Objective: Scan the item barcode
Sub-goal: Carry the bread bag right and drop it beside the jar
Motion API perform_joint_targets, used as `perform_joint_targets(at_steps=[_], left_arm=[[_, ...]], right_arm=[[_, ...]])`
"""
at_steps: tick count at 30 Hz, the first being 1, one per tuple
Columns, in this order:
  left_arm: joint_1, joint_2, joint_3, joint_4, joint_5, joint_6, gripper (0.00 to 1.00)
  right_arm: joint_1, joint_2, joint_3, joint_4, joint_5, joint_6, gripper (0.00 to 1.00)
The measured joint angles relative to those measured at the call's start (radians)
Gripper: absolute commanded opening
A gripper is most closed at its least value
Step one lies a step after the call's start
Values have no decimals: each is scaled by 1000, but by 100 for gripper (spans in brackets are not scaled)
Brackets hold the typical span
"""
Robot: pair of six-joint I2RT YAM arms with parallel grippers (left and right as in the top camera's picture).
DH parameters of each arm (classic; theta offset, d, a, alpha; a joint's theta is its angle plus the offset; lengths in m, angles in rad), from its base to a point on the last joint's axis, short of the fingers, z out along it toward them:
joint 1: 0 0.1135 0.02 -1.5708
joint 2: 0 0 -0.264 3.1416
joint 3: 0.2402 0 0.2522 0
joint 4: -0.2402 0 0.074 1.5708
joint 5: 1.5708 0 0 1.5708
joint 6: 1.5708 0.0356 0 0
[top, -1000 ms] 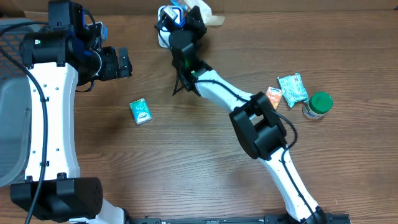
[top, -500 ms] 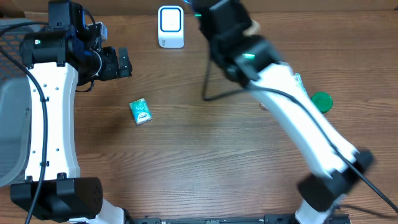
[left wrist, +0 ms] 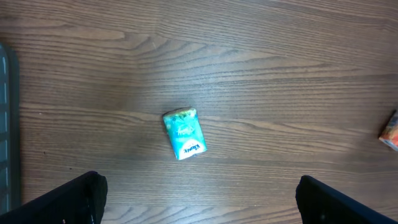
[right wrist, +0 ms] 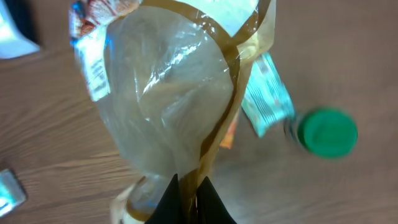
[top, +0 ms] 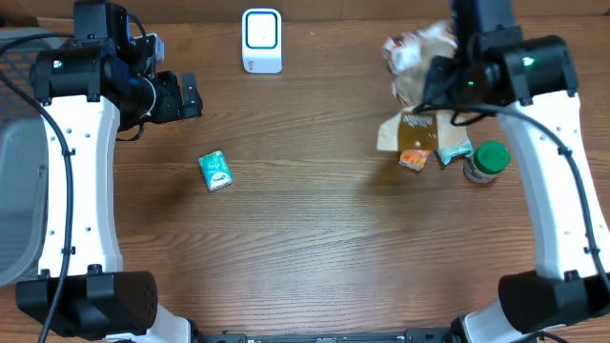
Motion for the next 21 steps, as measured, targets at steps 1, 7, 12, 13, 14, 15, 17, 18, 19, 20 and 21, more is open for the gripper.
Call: perform_joint_targets(at_steps=[1,7,12,13,14,15,17,18,19,20,21], left_arm=[[0,0,0,1,0,0,100],[0,0,0,0,0,0,100],[0,0,0,1,0,0,100],[0,0,0,0,0,0,99],[0,0,0,0,0,0,100],[0,0,0,0,0,0,100],[0,0,0,0,0,0,100],[0,0,0,0,0,0,100],[0,0,0,0,0,0,99],[0,0,0,0,0,0,100],[0,0,0,0,0,0,100]], right_arm=[[-25,0,-44,7,-10,13,4],[-101,4,-280,122,-41,41,4],[-154,6,-451,283,-55,48,10],[-166,6,-476,311,-56,51,19],[-178,6,-499,337,-56,52,26],[-191,6,-521,364,-55,55,30],[-211,6,-544,390,-55,47,45],[-219,6,-549,402,-55,47,57],[-222,6,-550,403,-55,46,62],[-225,6,-550,412,-56,42,64],[-225,6,-549,411,-57,34,67]])
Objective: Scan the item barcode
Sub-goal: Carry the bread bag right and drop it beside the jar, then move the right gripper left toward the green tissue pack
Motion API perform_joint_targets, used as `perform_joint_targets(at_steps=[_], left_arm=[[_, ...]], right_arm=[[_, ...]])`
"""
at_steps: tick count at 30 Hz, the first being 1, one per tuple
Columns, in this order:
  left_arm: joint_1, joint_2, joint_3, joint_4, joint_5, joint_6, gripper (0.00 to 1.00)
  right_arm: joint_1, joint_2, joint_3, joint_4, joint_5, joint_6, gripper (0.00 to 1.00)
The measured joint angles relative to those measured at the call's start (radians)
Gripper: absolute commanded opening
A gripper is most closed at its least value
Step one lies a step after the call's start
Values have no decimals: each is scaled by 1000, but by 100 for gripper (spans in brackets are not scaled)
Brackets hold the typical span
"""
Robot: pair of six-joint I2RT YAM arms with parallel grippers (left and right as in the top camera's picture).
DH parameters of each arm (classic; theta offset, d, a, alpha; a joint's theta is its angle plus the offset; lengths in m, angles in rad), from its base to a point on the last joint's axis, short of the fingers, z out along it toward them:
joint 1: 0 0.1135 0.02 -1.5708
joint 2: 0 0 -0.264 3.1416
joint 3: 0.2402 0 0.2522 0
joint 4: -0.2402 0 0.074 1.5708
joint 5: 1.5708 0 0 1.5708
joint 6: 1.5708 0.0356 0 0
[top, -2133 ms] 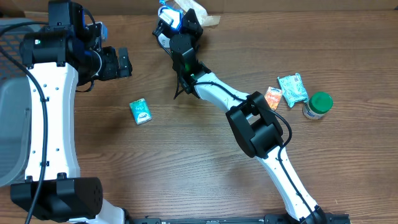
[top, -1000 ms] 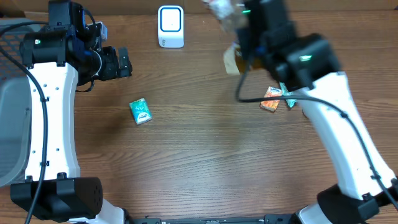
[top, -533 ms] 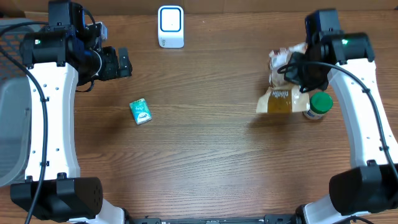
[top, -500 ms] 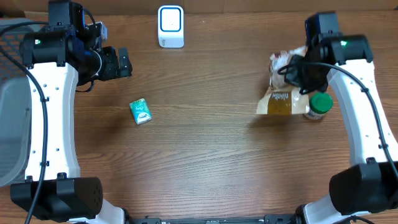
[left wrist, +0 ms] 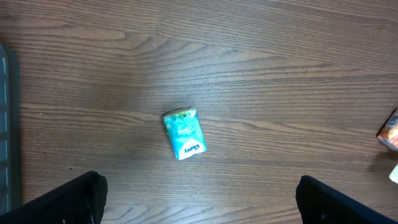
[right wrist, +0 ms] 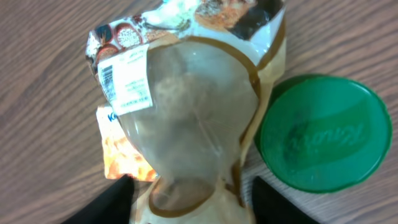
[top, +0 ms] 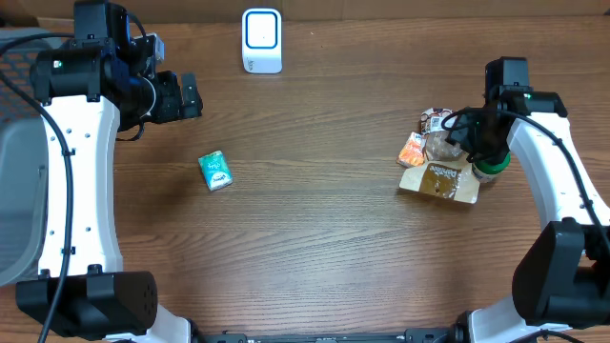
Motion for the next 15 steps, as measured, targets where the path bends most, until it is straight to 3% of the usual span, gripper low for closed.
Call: perform_joint_targets(at_steps=[4,15], left_arm=[[0,0,0,0,0,0,100],[0,0,0,0,0,0,99]], right_arm=[[2,0,26,-52,-20,-34,68],[2,1,398,-288,-167,-124,68]])
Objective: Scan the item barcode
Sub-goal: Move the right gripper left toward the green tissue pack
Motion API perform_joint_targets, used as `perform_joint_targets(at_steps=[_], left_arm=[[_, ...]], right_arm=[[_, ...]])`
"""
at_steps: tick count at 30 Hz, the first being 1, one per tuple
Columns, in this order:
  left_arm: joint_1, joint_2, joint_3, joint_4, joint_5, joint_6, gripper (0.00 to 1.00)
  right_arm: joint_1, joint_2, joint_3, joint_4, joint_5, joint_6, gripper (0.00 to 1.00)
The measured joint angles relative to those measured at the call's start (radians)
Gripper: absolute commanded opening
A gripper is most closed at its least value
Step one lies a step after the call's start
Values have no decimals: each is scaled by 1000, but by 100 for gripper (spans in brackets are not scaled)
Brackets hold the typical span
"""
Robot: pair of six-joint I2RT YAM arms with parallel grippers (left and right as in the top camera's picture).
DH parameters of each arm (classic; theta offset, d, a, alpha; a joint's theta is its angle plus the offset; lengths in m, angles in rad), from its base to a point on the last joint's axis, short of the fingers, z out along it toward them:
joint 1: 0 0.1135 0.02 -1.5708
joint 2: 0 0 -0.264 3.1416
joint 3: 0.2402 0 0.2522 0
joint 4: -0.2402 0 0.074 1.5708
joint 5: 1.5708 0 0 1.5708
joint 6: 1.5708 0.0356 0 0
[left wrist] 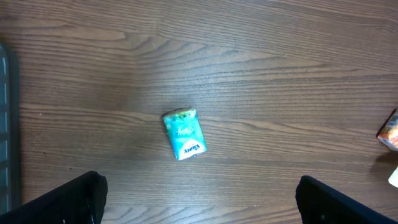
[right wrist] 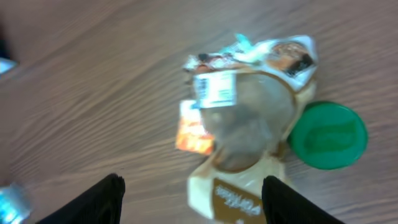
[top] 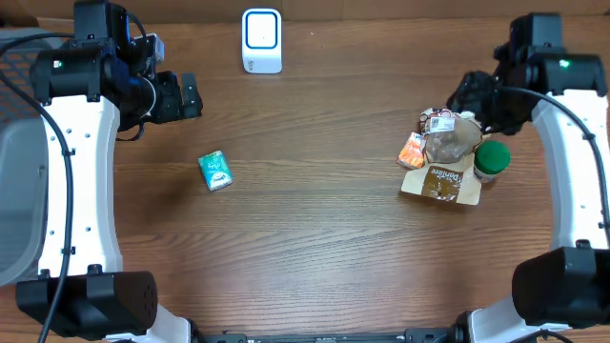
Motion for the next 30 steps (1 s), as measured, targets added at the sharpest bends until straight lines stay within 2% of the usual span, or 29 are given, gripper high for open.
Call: perform_joint_targets(at_steps=[6,9,16,21,30], left_arm=[[0,0,0,0,0,0,100],[0,0,0,0,0,0,100],[0,0,0,0,0,0,100],[0,0,0,0,0,0,99],[0,0,0,0,0,0,99]], right_arm=[[18,0,51,-31,-142,-64,69],[76,0,51,-34,-188,-78,69],[199,0,51,-27,-195,-91,72],[245,0,50,2,-193,-77,66],[327,0,-50,116,-190,-22,66]])
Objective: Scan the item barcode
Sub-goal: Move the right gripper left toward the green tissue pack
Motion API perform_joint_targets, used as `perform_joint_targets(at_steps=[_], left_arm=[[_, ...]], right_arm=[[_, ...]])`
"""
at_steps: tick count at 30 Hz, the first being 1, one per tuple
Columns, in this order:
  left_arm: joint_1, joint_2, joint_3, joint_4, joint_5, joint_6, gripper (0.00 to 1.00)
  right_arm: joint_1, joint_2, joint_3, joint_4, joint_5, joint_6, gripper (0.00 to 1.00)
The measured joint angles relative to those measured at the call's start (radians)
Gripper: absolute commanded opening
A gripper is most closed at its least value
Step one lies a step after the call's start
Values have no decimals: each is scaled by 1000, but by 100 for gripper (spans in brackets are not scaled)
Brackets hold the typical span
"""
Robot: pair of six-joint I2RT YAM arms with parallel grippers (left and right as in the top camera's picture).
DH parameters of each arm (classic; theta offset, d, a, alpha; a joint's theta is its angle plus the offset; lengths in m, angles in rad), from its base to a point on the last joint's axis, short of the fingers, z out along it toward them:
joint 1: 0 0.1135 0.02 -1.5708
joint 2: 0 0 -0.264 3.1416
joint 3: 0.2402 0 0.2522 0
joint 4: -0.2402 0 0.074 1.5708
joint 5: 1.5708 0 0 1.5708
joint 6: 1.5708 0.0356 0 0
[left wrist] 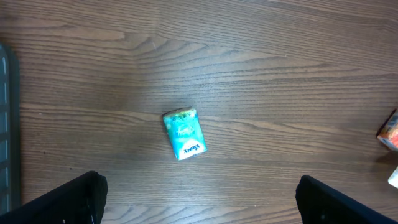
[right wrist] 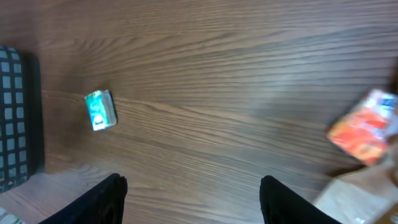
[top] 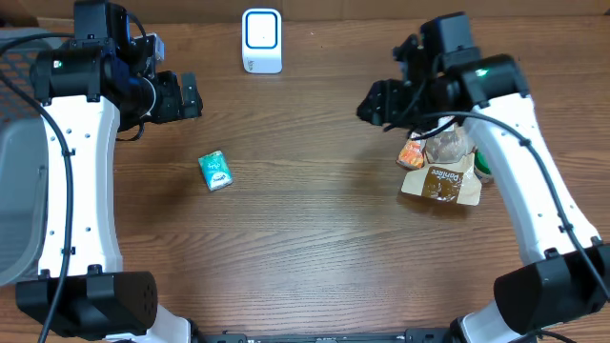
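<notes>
The white barcode scanner (top: 261, 40) stands at the table's back edge. A teal tissue pack (top: 215, 171) (left wrist: 183, 133) (right wrist: 100, 110) lies left of centre. At the right lie a brown window bag (top: 443, 167) and an orange packet (top: 412, 153) (right wrist: 362, 126). My right gripper (top: 376, 103) (right wrist: 193, 199) hangs open and empty over bare wood, just left of that pile. My left gripper (top: 188, 95) (left wrist: 199, 199) is open and empty, high behind the tissue pack.
A green-lidded jar (top: 482, 160) stands behind the brown bag, mostly hidden by my right arm. A grey mesh basket (top: 14, 191) (right wrist: 15, 118) sits off the left edge of the table.
My right gripper was open above the pile at the far right; now it is left of the pile, over bare wood, with the tissue pack in its view. The left arm is unchanged.
My right gripper was first shut on the brown window bag, held up over the pile. Then the bag lay beside the green jar with the gripper open around it. After that the gripper was higher at the back right, and now it is left of the pile.
</notes>
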Motion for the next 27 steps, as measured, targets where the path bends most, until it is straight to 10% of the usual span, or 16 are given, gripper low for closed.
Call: perform_joint_targets(at_steps=[27], left_arm=[[0,0,0,0,0,0,100]], right_arm=[[94,4,-72,169,-3,58,66]])
